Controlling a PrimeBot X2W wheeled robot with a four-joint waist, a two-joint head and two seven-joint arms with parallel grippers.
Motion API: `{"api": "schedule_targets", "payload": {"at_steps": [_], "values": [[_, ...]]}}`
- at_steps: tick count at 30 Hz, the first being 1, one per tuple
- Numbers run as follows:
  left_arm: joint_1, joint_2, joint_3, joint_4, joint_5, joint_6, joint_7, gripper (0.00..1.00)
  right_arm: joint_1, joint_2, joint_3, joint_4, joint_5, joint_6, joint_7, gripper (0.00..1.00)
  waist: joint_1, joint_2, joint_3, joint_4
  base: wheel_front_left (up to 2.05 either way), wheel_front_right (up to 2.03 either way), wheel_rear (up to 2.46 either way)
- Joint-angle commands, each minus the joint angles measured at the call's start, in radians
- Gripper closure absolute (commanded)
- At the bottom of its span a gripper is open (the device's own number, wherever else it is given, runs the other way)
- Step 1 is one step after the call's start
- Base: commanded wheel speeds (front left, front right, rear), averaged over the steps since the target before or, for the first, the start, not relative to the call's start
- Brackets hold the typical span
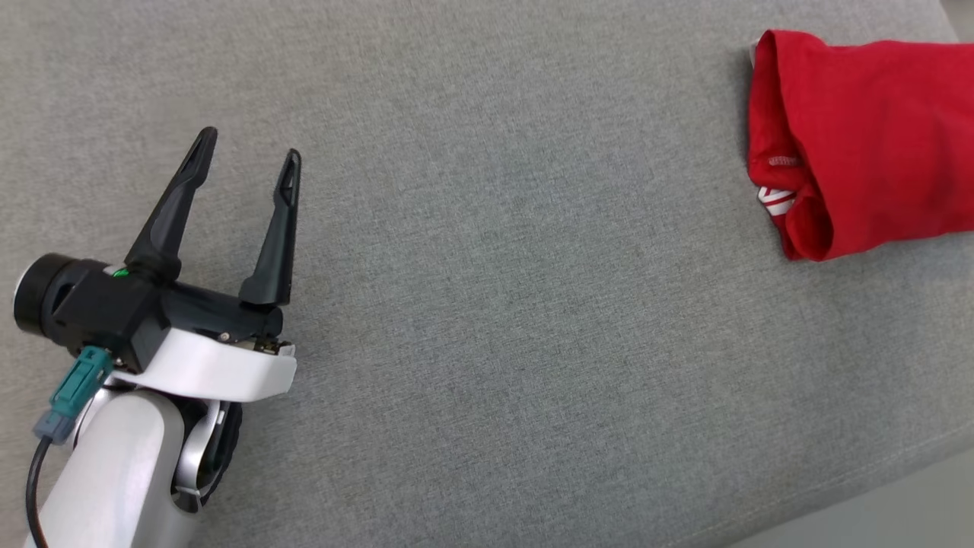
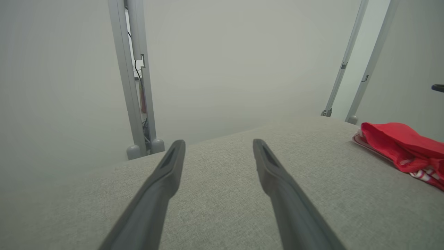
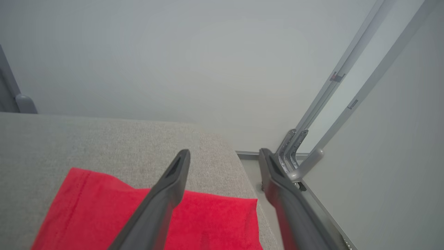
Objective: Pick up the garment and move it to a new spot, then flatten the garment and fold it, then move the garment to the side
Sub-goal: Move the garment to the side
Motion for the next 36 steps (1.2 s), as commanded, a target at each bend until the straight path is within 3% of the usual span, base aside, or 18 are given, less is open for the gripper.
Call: {"api": "schedule_targets", "payload": {"at_steps": [1,7,14,24,36], "values": [[0.017,-0.003,0.009,0.006,-0.011,0.007,-0.012,0.0,0.026,0.012,-0.024,-0.055,-0.001,0.0,-0.007,0.0,0.0,0.0,-0.031,0.01,0.0,0.0,0.0],[0.058,-0.027,0.028,0.035,-0.042,0.026,-0.047,0.0,0.207,0.143,-0.091,-0.351,-0.029,0.0,-0.006,0.0,0.0,0.0,-0.118,0.057,0.0,0.0,0.0],[0.108,-0.045,0.055,0.055,-0.069,0.045,-0.077,0.0,0.434,0.283,-0.095,-0.582,-0.087,0.0,-0.005,0.0,0.0,0.0,-0.196,0.141,0.0,0.0,0.0],[0.219,-0.047,0.086,0.067,-0.082,0.075,-0.09,0.0,0.646,0.378,-0.138,-0.71,-0.166,0.0,0.055,0.0,0.0,0.0,-0.304,0.21,0.0,0.0,0.0],[0.365,-0.039,0.072,0.053,-0.095,0.101,-0.058,0.0,0.861,0.41,-0.217,-0.789,-0.216,0.0,0.137,0.0,0.0,0.0,-0.452,0.255,0.0,0.0,0.0]]}}
